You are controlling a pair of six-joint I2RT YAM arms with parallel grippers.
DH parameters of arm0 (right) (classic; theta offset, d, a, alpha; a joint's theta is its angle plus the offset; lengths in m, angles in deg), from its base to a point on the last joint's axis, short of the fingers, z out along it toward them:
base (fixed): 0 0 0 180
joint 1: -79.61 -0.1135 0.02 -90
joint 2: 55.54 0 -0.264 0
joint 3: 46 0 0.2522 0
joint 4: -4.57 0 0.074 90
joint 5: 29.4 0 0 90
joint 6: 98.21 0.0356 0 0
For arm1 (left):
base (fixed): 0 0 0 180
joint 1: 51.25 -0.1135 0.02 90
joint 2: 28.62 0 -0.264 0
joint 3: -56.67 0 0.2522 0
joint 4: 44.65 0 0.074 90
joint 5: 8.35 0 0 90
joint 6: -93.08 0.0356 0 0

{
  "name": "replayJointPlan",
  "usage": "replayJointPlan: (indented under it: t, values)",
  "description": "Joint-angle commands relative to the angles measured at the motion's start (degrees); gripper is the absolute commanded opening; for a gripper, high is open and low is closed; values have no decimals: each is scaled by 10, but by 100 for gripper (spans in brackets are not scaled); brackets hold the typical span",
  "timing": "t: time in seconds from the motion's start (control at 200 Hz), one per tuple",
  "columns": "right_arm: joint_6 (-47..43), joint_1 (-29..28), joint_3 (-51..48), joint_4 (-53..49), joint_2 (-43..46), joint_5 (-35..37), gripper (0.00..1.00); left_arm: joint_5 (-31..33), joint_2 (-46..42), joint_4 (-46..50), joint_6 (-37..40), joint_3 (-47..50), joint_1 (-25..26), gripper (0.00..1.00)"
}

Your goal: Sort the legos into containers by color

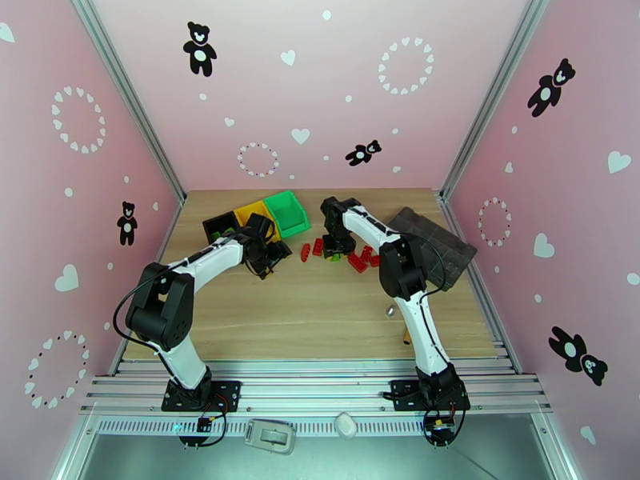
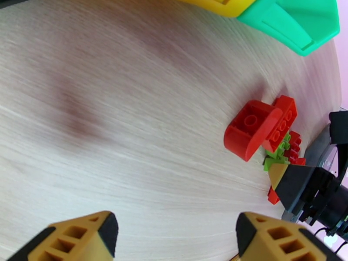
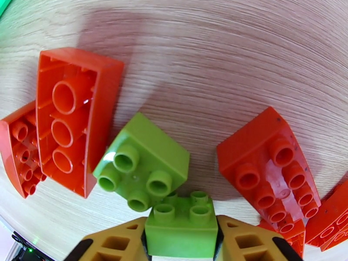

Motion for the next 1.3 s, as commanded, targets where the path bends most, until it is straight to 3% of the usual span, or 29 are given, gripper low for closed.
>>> replayJointPlan:
  t: [0.0, 0.285, 0.591, 0.976, 1.296]
  values:
    - [1, 2, 12, -14, 7, -8, 34, -6, -3, 15, 4, -24, -7, 77]
    - [28, -10, -27, 18, 54, -62, 29, 7, -44, 44, 26, -26, -59, 77]
    - [98, -67, -36, 104, 62, -201, 28, -14, -85, 46, 31, -7, -159, 79]
    - [213, -127, 41, 195, 1, -290, 28, -66, -161, 63, 27, 24, -276, 94]
    - [383, -182, 214, 325, -139, -329, 29, -111, -159, 20, 3, 63, -364, 93]
